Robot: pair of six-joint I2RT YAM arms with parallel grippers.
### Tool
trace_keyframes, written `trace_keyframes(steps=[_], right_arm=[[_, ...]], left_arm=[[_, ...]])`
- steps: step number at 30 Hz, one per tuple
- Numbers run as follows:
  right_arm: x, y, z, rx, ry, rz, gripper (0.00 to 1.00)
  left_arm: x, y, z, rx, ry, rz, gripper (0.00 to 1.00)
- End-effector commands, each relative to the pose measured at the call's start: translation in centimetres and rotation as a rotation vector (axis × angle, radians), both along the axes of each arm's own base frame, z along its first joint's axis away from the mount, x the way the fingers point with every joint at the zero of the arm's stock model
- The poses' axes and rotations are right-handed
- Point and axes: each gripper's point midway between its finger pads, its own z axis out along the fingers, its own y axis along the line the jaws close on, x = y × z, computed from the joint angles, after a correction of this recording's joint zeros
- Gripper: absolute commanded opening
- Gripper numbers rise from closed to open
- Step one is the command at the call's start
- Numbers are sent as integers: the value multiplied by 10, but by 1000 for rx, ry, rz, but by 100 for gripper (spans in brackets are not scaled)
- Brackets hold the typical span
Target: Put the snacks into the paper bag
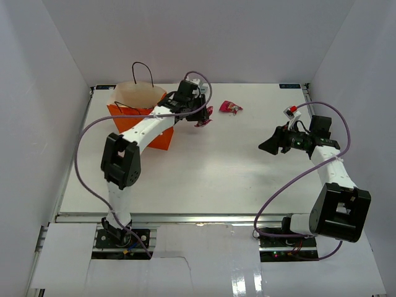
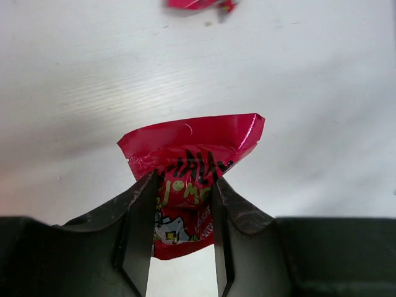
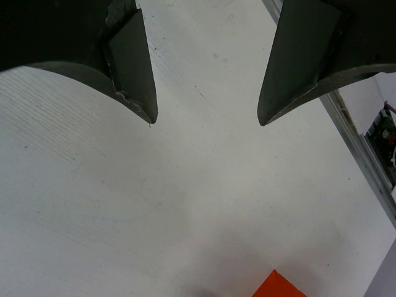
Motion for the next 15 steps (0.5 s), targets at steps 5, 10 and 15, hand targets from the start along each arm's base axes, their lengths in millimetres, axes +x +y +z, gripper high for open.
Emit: trace_keyframes(steps=[5, 10, 15], right_arm=[[5, -2, 20, -15, -64, 12, 72], [8, -1, 21, -25, -67, 15, 72], [10, 2, 26, -34, -77, 27, 72]], left_arm=[[-67, 30, 201, -245, -335, -28, 15], [-78, 99, 243, -165, -412, 156, 16], [-61, 164, 240, -109, -402, 300, 16]])
